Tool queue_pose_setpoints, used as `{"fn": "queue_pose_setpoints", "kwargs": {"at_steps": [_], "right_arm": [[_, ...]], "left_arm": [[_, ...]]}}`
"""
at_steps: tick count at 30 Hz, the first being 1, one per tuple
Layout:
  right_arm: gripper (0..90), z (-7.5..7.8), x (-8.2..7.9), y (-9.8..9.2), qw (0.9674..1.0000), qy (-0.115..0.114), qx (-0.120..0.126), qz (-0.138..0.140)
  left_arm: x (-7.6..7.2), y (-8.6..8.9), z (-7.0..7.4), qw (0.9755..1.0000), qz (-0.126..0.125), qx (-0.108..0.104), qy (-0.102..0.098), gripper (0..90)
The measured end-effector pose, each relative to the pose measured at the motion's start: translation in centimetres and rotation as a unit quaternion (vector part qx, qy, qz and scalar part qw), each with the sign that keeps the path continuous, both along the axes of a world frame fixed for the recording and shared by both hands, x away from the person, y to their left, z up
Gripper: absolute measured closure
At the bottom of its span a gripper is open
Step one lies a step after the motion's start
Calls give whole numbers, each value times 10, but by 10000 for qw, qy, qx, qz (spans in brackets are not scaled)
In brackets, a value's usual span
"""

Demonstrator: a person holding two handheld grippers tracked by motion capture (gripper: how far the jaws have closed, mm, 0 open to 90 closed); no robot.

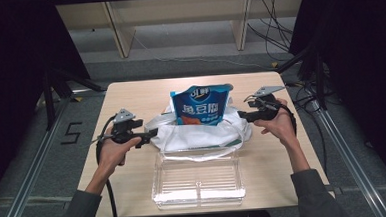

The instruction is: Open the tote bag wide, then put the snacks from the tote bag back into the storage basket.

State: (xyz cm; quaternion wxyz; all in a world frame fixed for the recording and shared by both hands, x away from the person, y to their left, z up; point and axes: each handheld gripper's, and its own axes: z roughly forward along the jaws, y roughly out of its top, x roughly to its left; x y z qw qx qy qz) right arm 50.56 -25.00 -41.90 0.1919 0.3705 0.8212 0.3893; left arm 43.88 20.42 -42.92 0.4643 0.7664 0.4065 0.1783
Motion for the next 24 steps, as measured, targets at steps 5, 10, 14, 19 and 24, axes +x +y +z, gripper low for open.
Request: {"fn": "queue_pose_setpoints", "kwargs": {"at_steps": [5,10,14,19,24], "right_arm": [[361,3,-4,0,9999,-58,5,93],[358,3,-9,3,9997,-28,-106,227],[339,4,-11,7,9996,-39,-113,248],[330,9,-14,10,9994,5,-152,314],[310,14,-18,14,9991,-90,-128,389]], "left_arm": [[-21,8,-9,9999,22,156,55,230],[-46,11,-20,9999,87,148,-16,228],[-60,12,-24,9992,144,341,-136,227],[-70,20,-34,9985,298,443,-129,223],[-77,28,-43,9988,346,353,4,215]]}}
